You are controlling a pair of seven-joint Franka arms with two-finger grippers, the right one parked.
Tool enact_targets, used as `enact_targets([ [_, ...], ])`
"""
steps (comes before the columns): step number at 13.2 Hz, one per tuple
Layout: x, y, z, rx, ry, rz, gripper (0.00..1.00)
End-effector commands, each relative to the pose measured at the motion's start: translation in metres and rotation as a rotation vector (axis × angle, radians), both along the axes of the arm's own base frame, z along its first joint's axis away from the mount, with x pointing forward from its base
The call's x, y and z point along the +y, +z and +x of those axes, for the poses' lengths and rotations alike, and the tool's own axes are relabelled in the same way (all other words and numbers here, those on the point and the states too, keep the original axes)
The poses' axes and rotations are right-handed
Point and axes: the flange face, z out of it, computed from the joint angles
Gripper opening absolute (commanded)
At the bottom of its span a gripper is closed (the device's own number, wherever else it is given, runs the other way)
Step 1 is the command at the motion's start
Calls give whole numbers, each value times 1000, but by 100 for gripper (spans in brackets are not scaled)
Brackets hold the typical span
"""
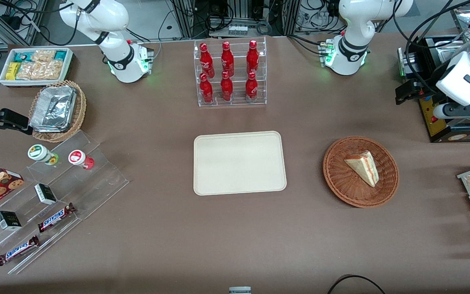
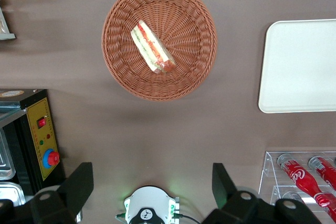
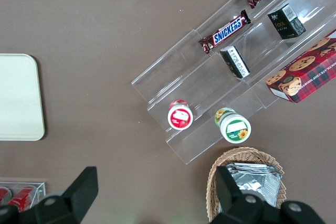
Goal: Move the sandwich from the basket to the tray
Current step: 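Move the left gripper down over the sandwich in the wicker basket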
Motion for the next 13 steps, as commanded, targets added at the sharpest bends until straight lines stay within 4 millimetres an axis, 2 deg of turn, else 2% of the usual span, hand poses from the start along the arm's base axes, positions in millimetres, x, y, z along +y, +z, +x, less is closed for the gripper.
enact_targets([
  [1, 3, 5, 1, -20, -10, 16, 100],
  [3, 5, 2, 3, -19, -7, 12, 100],
  [7, 4, -33, 24, -3, -8, 18, 100],
  [13, 2, -127, 34, -4, -15, 24, 100],
])
